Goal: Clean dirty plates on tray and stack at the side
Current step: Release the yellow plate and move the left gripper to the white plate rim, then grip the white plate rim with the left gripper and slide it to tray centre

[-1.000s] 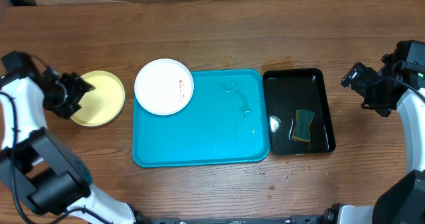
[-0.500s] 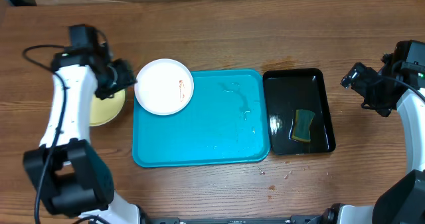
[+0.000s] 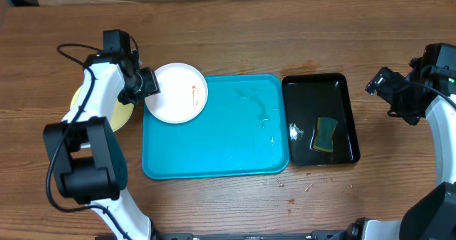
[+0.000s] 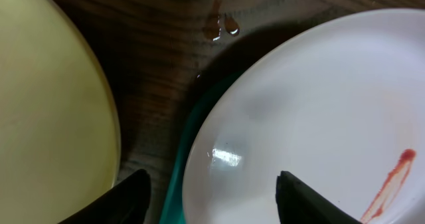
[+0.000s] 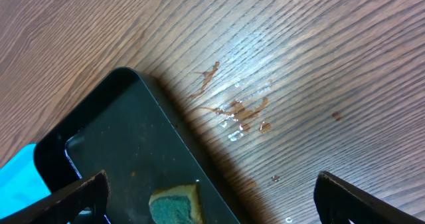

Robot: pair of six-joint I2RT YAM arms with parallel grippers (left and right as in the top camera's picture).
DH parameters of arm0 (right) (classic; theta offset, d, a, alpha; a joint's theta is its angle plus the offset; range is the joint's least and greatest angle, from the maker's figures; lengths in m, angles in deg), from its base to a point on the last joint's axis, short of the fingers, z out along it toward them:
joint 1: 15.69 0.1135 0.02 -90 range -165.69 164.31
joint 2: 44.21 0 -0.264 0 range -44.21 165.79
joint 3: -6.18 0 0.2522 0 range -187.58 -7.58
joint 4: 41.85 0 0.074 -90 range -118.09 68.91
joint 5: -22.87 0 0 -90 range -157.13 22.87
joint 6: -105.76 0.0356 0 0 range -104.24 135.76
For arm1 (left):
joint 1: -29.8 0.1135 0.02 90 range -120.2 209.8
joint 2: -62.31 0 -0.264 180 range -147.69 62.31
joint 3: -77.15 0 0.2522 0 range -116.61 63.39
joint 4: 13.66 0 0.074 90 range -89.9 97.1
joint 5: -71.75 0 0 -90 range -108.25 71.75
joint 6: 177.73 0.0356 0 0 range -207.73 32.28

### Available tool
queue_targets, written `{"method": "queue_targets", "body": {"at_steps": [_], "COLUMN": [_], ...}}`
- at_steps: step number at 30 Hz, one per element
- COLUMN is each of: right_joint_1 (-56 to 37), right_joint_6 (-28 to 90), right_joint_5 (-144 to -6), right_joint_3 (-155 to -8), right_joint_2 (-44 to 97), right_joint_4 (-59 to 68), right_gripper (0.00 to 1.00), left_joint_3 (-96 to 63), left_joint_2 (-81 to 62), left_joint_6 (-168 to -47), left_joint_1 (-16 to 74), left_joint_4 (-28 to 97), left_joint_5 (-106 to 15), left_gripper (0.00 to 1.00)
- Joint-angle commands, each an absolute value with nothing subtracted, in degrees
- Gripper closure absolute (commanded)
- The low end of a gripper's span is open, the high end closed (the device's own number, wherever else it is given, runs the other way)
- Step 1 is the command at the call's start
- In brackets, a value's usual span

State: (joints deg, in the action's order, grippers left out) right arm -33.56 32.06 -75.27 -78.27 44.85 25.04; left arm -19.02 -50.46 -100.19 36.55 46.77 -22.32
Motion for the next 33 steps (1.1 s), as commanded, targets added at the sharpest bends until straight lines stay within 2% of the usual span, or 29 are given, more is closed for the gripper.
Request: {"method": "queue_targets", "body": {"at_steps": [1,4,7,8,18,25,29,31,33], "right_joint_1": [-33.7,-33.7,-33.7,-33.7,-33.7,-33.7,-33.7,-33.7,-33.7], "right_joint_6": [31.9,31.9,31.9,31.9,31.9,31.9,31.9,31.9,31.9], "right_joint_5": [-75.4,-75.4,-75.4,-75.4,-75.4,-75.4,-75.4,-75.4,-75.4], "right_joint_3": [-78.9,-78.9,-78.9,-78.9,-78.9,-78.9,-78.9,-78.9,-78.9], "right_joint_2": [44.5,44.5,44.5,44.5,44.5,44.5,44.5,44.5,44.5], "right_joint_4": [24.8,24.8,24.8,24.8,24.8,24.8,24.8,24.8,24.8], "right_gripper": [0.00,0.00,0.00,0.00,0.00,0.00,0.00,0.00,0.00], "left_joint_3": [-18.6,-18.6,-18.6,-18.6,-18.6,-18.4,-18.5,-18.5,-18.5], "left_joint_2": [-53.0,-54.0,-54.2,-54.2,-54.2,-54.2,-54.2,-54.2,-54.2], "left_joint_6": [-97.9,-98.0,-97.9,-98.0,-98.0,-98.2,-100.2,-100.1,-99.9], "left_joint_1": [36.3,36.0,35.7,35.5,33.2,27.9,24.2,24.1,24.1], "left_joint_4": [46.5,47.1,48.3,48.8,57.2,64.0,63.8,62.0,60.6], "left_joint_5": [-25.4,-25.8,-25.8,-25.8,-25.8,-25.7,-24.6,-22.6,-22.3], "left_gripper": [0.43,0.53,0.72,0.75,0.96,0.96,0.72,0.64,0.60]}}
